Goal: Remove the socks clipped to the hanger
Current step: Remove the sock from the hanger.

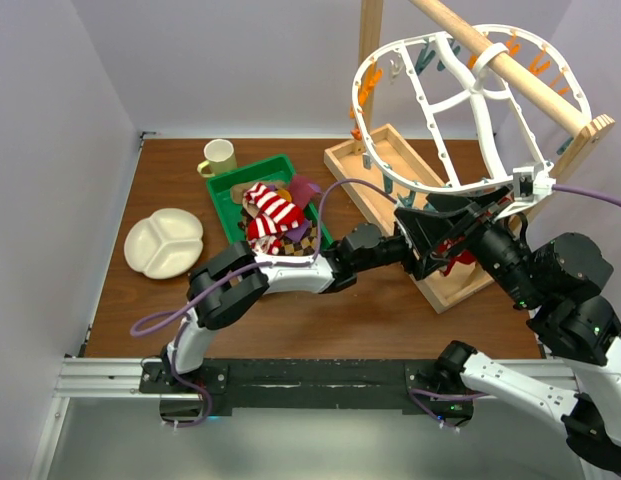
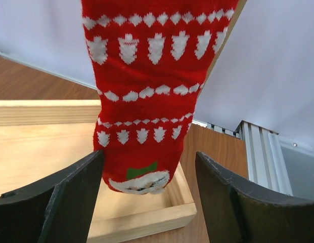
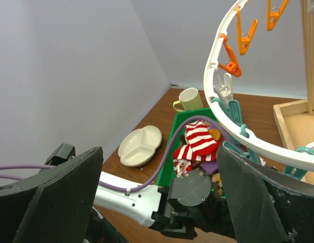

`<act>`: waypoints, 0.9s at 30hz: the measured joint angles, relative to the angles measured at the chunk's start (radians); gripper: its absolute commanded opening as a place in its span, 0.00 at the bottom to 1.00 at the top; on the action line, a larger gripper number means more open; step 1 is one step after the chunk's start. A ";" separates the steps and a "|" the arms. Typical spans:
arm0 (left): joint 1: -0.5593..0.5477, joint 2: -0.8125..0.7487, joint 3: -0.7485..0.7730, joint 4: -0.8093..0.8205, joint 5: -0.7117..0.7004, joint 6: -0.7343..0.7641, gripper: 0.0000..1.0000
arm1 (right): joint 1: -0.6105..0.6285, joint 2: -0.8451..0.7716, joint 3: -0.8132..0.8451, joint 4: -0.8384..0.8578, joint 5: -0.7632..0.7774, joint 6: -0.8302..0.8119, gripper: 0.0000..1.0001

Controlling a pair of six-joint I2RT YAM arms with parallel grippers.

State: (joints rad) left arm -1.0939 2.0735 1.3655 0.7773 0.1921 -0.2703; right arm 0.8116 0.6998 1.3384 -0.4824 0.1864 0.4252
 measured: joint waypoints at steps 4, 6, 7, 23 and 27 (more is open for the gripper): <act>0.009 0.038 0.036 0.000 0.033 0.011 0.78 | 0.000 0.000 0.008 0.002 0.000 -0.003 0.98; 0.013 0.052 0.045 0.000 0.041 0.019 0.79 | 0.000 0.000 0.009 0.003 0.000 -0.005 0.99; 0.014 0.058 0.049 -0.001 0.043 0.023 0.79 | 0.000 0.000 0.009 0.003 0.000 -0.006 0.99; 0.032 0.091 0.072 0.024 0.151 0.029 0.89 | 0.000 0.011 0.016 0.003 -0.004 -0.009 0.99; 0.026 0.092 0.073 0.031 0.124 0.019 1.00 | 0.000 0.017 0.016 0.004 -0.007 -0.011 0.98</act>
State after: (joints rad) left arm -1.0679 2.1654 1.4384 0.8082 0.3161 -0.2508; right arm 0.8116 0.7166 1.3548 -0.4786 0.1795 0.4145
